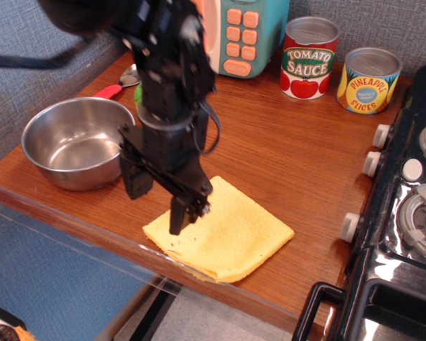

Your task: Move cloth to top right of table

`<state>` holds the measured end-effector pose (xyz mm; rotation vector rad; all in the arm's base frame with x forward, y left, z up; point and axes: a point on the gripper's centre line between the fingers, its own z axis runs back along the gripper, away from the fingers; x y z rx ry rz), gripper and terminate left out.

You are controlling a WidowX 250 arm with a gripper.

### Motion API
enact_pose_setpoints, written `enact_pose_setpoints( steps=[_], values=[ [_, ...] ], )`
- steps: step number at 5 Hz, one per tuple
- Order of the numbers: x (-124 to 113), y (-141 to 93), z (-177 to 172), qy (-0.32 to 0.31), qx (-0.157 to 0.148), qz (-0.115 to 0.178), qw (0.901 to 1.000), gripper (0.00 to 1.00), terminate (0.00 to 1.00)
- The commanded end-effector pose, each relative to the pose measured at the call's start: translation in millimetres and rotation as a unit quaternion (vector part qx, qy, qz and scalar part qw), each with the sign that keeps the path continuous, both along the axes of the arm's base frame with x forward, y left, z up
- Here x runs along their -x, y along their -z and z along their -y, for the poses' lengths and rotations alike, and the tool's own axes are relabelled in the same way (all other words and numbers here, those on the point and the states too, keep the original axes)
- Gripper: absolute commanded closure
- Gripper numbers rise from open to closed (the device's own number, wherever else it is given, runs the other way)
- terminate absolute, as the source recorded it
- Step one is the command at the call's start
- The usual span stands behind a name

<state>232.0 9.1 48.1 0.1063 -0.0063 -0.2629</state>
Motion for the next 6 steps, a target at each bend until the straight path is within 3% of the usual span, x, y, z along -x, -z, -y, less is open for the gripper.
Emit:
enact_pose_setpoints(
  steps=[1,3,4,6],
  values=[
    [-14,18,20,0.007,0.004,0.033,0.9994,0.00,0.00],
    [-22,9,30,-0.008,0.060,0.064,0.9961,0.00,0.00],
    [-23,13,22,-0.017,0.068,0.081,0.9942,0.00,0.00],
    [-27,64,16,-0.018,0.040,0.021,0.9988,0.00,0.00]
  ],
)
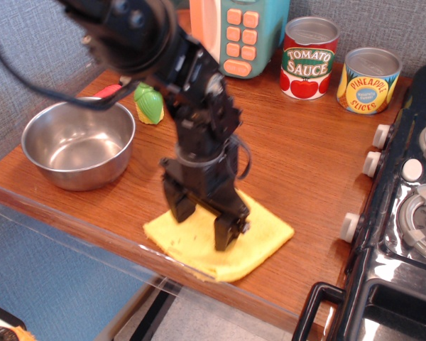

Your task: Move cloth to top right of table

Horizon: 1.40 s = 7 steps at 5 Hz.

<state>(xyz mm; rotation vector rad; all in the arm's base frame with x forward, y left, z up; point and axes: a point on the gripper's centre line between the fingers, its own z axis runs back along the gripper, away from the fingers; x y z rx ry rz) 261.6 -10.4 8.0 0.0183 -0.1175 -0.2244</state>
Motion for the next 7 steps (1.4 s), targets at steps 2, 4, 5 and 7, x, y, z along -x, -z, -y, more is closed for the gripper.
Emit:
enact_pose_setpoints(
  steps=[2,4,5,7],
  values=[
    [-29,41,-1,-0.023,-0.013,-0.058,0.9979,0.00,0.00],
    [-129,32,-12,-0.113,0.025,-0.031,0.9928,0.00,0.00],
    [-151,36,-9,-0.128,0.026,-0.029,0.9910,0.00,0.00],
    [-151,31,0,-0.128,0.033,-0.029,0.9908,0.00,0.00]
  ],
)
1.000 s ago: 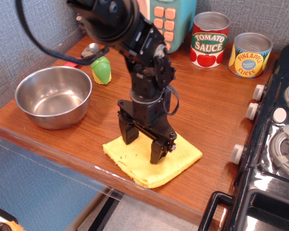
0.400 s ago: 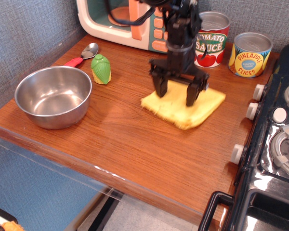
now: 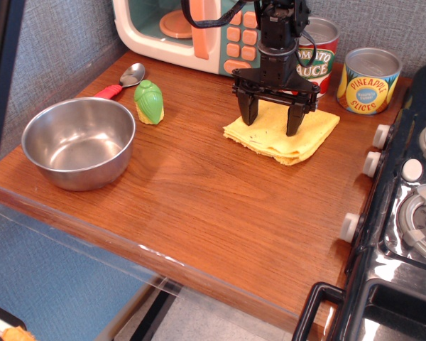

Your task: Move cloth to top right of table

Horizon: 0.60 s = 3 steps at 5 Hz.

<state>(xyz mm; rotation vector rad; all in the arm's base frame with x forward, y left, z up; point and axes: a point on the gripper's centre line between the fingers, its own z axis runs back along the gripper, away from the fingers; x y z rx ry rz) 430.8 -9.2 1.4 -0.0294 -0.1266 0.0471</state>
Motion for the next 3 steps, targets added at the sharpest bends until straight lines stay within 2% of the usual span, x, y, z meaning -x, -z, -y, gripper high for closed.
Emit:
enact_pose_setpoints(
  steps=[1,2,3],
  values=[
    [10,-5,7,-0.005,0.034,-0.002,0.9994,0.00,0.00],
    [-7,-49,16,0.006,0.061,0.041,0.9973,0.00,0.00],
    [-13,-89,25,0.023,0.085,0.079,0.9930,0.00,0.00]
  ],
)
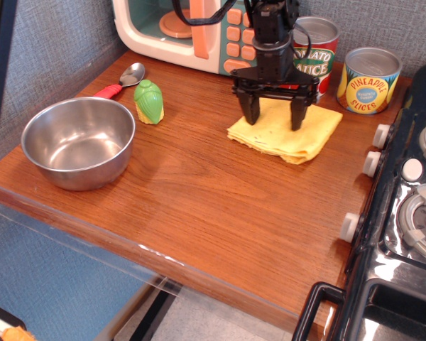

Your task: Move cloth to top right of table

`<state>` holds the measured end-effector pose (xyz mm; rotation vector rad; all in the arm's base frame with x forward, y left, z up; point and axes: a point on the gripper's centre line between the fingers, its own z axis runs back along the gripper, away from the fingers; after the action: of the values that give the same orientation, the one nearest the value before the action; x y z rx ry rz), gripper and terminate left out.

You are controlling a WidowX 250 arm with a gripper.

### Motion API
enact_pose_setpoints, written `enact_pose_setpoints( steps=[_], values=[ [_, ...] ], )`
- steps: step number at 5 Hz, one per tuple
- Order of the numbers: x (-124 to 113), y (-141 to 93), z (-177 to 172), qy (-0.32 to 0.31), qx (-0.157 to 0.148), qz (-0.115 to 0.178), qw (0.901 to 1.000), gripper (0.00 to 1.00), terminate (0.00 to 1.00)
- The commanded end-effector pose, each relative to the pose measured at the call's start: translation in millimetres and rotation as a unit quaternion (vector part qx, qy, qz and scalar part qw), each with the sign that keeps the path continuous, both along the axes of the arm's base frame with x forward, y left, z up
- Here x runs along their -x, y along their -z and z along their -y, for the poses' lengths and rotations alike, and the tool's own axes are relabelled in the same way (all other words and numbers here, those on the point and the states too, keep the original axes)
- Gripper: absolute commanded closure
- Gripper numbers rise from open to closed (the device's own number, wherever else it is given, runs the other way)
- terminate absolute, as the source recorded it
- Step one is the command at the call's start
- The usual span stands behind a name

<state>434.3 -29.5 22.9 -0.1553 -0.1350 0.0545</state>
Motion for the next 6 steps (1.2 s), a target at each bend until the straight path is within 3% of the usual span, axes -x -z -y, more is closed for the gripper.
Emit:
enact_pose_setpoints(
  steps=[1,3,4,5,6],
  values=[
    [-1,-94,9,0.029,0.011,0.099,0.9946,0.00,0.00],
    [48,-121,-18,0.049,-0.072,0.086,0.9924,0.00,0.00],
    [92,-115,-38,0.056,-0.101,0.074,0.9906,0.00,0.00],
    [129,-108,-47,0.062,-0.087,0.069,0.9919,0.00,0.00],
    [151,-102,-54,0.070,-0.084,0.059,0.9922,0.00,0.00]
  ],
)
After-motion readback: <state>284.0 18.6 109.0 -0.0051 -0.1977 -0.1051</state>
